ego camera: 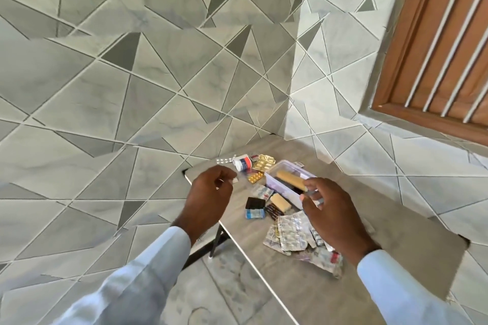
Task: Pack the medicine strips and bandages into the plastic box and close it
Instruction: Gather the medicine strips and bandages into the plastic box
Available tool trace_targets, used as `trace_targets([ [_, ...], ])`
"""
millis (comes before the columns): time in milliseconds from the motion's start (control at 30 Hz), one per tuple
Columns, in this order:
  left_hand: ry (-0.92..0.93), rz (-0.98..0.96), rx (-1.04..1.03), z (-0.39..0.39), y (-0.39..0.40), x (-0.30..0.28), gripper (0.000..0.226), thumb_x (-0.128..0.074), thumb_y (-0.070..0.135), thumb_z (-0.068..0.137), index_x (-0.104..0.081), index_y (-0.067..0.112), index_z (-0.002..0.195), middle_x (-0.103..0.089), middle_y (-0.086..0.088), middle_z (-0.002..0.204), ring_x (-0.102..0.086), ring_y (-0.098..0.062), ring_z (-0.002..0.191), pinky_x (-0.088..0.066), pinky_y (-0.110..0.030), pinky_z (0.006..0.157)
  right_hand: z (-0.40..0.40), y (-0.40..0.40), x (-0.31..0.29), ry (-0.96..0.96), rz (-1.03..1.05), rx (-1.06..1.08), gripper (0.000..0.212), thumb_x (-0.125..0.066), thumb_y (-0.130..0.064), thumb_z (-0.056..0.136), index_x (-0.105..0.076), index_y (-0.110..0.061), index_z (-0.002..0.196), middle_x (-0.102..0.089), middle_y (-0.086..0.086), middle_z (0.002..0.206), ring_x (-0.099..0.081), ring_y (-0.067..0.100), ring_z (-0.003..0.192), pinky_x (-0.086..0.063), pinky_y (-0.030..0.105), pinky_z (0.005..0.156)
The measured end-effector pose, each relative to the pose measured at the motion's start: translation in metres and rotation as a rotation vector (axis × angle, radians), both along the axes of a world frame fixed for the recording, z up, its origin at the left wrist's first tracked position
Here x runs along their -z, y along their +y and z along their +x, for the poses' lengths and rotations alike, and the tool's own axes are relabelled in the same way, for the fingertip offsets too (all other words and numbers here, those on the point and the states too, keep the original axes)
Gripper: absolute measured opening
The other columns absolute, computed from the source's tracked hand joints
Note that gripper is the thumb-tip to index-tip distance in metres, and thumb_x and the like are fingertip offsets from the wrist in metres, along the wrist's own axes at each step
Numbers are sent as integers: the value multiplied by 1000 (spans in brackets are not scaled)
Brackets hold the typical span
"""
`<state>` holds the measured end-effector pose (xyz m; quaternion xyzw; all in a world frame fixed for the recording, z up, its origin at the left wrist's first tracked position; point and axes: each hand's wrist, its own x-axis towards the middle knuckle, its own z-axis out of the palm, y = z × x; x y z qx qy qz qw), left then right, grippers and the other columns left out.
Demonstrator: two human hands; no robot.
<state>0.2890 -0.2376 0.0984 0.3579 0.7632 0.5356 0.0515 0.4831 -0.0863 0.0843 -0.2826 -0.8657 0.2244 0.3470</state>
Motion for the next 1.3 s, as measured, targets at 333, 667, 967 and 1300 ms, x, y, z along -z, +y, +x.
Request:
trace_targets([
  [333,-35,-192,55,-110,116,41,22,-60,11,84,-66,32,81,-71,4,88,-61,-9,72,-43,-14,60,-106,108,46,-14,-236,92,24,-65,-17,86,-62,-16,109,-61,-7,101,-60,11,88,-40,16,74],
  [667,-133,-340,107,-201,211,85,18,-57,11,86,-69,24,89,-71,-1,92,-62,-10,74,-40,-10,50,-161,161,101,-147,-425,179,29,-63,-31,87,-57,-25,115,-61,-11,111,-61,9,99,-50,23,87],
  [967,-109,-448,378,-301,285,129,28,-59,-1,81,-65,27,80,-68,1,87,-64,-20,83,-42,-18,65,-210,163,154,-277,-620,448,42,-64,-30,87,-51,-29,127,-53,-14,124,-56,12,112,-45,29,101],
  [1300,-158,-597,700,-319,332,178,34,-54,0,84,-63,33,80,-66,11,82,-61,-9,76,-43,-13,60,-236,138,177,-353,-755,725,39,-67,-25,83,-56,-23,121,-56,-4,125,-55,19,112,-43,31,101],
])
